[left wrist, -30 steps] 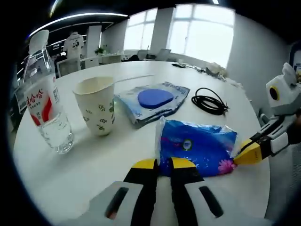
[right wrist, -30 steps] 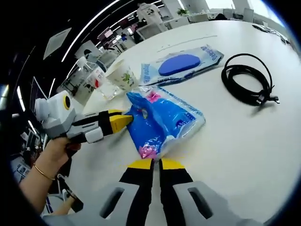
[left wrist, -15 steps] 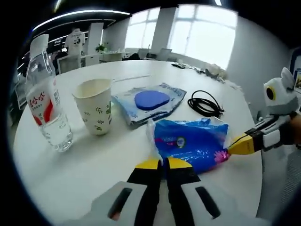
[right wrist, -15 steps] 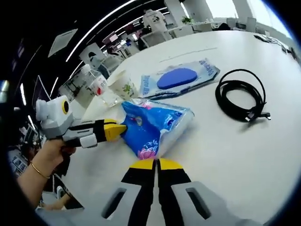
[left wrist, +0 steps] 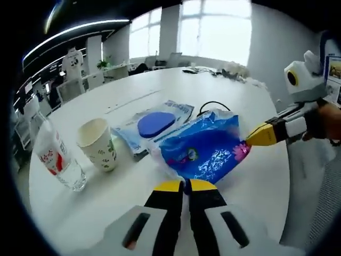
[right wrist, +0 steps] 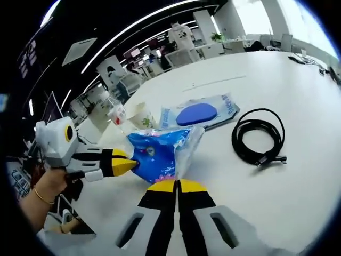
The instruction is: Arrange the tabletop items into an orderly group along one side of the table until the central work area is clear of visible clutter.
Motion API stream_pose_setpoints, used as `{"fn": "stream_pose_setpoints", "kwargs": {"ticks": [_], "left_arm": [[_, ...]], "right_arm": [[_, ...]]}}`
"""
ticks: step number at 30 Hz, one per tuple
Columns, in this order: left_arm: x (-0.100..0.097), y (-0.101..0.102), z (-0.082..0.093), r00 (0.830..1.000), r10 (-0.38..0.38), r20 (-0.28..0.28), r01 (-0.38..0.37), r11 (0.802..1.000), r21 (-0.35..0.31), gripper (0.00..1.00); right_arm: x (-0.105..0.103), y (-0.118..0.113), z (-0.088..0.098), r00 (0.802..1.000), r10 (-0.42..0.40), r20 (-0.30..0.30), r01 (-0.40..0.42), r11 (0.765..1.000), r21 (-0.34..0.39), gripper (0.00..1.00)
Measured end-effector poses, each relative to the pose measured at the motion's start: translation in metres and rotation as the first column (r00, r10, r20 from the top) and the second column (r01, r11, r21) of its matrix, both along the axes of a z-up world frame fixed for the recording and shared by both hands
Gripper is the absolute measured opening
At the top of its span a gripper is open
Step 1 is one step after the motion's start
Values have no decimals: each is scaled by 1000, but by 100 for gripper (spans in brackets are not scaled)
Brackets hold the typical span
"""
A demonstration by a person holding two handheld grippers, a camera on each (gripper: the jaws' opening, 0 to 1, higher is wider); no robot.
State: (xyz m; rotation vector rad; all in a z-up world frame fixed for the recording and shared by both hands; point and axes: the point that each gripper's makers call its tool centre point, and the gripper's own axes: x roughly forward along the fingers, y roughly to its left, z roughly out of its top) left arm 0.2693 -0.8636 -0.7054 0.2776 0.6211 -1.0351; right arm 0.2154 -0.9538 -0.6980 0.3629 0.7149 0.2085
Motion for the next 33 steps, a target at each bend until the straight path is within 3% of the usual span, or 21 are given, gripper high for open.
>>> {"fn": "stream_pose_setpoints", "kwargs": {"ticks": [6,18,22,25,33], "left_arm": [[-11,-11,10,1000,-19,-9,20,1000,9,4],[-18,-44,31,997,-41,67,39,999,19,4],[-20,-55,37,995,-62,75,60,998,32,4],[-24,-64,41,997,-70,43,68,997,36,5],[-22,-91,60,988,-123,93,119,992,50,5]], "right_arm": [[2,-15,14,997,73,23,-72,997,-21,0],[1,-53,27,997,71,38,-69,996,-49,0],[3,-65,34,996,72,47,-69,996,-57,0],[5,-77,41,996,71,52,-68,996,-56,0],[17,-106,57,995,73,63,-67,995,-80,0]]}}
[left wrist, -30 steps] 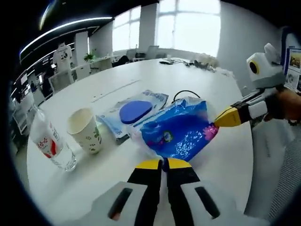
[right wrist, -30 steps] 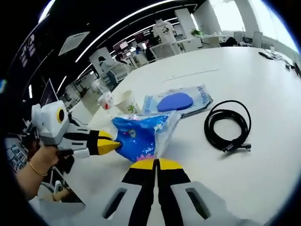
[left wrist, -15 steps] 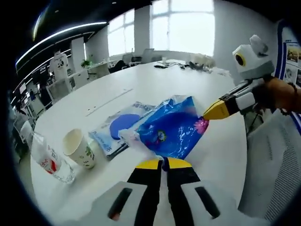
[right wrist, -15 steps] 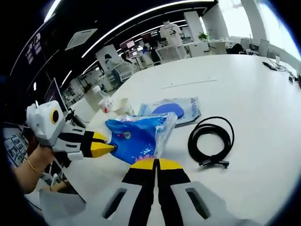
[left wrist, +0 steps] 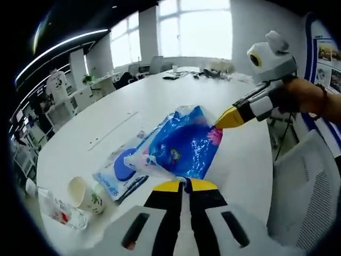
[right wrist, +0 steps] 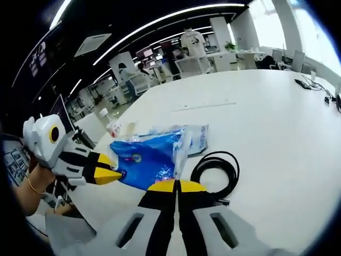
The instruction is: Arrange the tabletop items into an orderly group along one side of the table until the central work area is clear of visible clutter.
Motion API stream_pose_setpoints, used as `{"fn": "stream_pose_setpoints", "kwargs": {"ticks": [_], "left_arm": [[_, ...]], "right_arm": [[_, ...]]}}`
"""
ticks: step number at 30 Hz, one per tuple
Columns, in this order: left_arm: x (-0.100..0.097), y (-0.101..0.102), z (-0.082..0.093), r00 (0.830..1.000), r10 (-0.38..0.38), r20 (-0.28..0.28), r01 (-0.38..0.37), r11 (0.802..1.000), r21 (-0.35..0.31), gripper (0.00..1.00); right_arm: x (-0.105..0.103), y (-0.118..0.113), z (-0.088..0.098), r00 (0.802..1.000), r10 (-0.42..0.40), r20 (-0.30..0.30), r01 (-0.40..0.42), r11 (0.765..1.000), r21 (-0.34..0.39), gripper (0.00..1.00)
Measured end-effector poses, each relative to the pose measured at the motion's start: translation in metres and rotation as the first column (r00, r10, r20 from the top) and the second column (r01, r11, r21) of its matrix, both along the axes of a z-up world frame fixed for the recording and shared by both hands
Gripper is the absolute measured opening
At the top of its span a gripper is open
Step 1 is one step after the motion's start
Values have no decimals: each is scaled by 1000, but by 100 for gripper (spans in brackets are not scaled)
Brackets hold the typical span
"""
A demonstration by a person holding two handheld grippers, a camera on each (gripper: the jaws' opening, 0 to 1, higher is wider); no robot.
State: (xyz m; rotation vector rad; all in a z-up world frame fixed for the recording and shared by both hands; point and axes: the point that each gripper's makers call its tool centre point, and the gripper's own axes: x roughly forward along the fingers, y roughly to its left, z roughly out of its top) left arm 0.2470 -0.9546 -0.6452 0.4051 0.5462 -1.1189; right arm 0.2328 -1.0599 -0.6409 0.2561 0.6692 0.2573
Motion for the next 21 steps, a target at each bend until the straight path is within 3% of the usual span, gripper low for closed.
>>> {"fn": "stream_pose_setpoints", "kwargs": {"ticks": [9,12,21], "left_arm": [[11,-33,14,999,-18,42,18,1000,-1,5],[23,-44,20,998,-18,56,17,1000,9,4],[44,-80,19,1000,1,10,0,1000,-26,4]], "right_arm": [[17,-32,10,1000,-17,16,18,1000,-20,0],[25,-42,16,999,-25,29,26,999,-22,0],[48,-81,21,998,-51,42,54,997,-57,0]]}}
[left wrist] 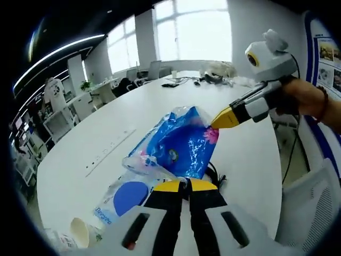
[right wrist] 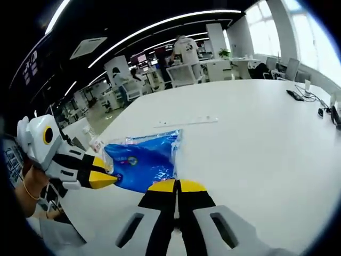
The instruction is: Arrange the tabletop items into an orderly group along one side of the table until the central work area is clear of visible clutter.
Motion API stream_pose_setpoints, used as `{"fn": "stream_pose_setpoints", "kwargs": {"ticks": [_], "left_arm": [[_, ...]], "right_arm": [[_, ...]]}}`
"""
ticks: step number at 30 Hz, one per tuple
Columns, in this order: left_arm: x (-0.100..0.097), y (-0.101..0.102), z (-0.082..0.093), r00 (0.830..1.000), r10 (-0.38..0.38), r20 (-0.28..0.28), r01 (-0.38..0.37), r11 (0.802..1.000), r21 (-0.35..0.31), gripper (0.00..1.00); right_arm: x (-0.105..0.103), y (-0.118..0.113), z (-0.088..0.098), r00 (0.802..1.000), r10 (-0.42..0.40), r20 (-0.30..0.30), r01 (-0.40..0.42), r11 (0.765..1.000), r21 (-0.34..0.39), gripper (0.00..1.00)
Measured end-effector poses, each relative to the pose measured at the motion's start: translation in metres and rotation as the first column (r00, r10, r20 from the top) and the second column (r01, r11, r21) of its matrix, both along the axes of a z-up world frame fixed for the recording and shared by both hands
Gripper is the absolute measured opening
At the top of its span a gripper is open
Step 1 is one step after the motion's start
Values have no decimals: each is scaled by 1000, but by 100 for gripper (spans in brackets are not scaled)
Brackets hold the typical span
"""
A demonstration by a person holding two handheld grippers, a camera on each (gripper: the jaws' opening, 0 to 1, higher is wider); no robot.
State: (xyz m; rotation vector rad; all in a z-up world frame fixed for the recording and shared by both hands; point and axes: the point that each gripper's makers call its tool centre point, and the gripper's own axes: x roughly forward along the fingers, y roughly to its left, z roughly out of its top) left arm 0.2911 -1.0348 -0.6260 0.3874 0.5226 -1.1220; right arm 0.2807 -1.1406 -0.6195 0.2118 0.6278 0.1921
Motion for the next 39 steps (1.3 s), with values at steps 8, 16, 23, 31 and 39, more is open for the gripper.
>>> {"fn": "stream_pose_setpoints", "kwargs": {"ticks": [8,16,23,31,39], "left_arm": [[16,-24,-9,998,46,-44,-48,998,-43,4],[36,-44,-35,987,105,-125,-113,992,-60,3],[54,-57,-56,977,155,-149,-164,985,-52,3],[68,-70,-79,955,215,-205,-230,972,-51,3],[76,-79,-93,940,256,-227,-268,963,-27,4]], "right_arm": [[15,-24,-6,1000,-5,-12,5,1000,-15,0],[33,-42,-23,1000,-7,-23,4,994,-111,0],[49,-54,-38,999,-29,-31,25,993,-116,0],[62,-69,-61,998,-44,-46,36,989,-144,0],[72,-82,-82,994,-75,-76,71,996,-52,0]]}}
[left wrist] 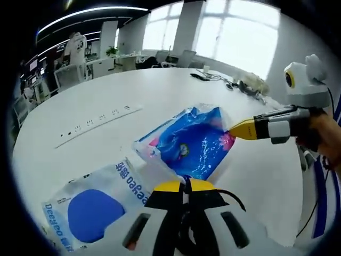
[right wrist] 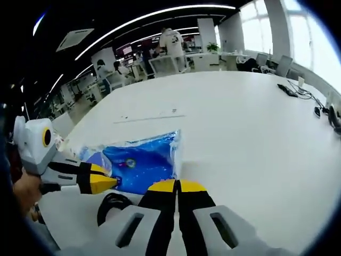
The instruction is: Arrange the tabletop items into an orderly group along one side of the table until the central work area is clear of visible clutter.
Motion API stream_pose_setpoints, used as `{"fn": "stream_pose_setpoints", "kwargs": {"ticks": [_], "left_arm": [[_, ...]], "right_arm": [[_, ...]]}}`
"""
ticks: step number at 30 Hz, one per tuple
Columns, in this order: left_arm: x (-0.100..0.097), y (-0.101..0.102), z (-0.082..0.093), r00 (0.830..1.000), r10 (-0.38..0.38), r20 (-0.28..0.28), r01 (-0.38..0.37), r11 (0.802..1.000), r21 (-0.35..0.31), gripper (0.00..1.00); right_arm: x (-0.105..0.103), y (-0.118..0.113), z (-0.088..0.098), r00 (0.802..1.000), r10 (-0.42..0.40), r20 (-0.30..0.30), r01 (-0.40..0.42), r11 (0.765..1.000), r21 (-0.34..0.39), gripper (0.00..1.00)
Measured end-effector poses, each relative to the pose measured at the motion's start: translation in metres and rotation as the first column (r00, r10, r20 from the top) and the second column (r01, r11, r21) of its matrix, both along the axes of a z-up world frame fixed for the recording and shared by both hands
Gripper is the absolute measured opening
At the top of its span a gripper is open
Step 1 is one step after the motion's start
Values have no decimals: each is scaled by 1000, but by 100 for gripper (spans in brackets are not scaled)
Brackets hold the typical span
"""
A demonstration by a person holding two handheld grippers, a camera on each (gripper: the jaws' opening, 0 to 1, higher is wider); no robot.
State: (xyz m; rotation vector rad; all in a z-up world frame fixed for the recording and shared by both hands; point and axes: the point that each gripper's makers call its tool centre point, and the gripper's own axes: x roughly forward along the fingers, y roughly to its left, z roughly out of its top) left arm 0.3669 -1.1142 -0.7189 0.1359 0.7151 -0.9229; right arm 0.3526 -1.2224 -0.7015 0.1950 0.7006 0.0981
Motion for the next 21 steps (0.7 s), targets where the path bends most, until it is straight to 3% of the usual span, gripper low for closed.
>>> {"fn": "stream_pose_setpoints", "kwargs": {"ticks": [4,9,21], "left_arm": [[4,0,-9,995,72,-65,-71,997,16,4],[6,-5,-18,993,81,-87,-76,995,59,4],[8,-3,-32,999,42,-20,-36,973,226,6]], "right_arm": [[5,-4,-10,1000,-10,-16,11,999,34,0],[7,-7,-22,999,-9,-39,10,1000,28,0],[7,-5,-45,996,23,-83,-17,998,65,0]]}}
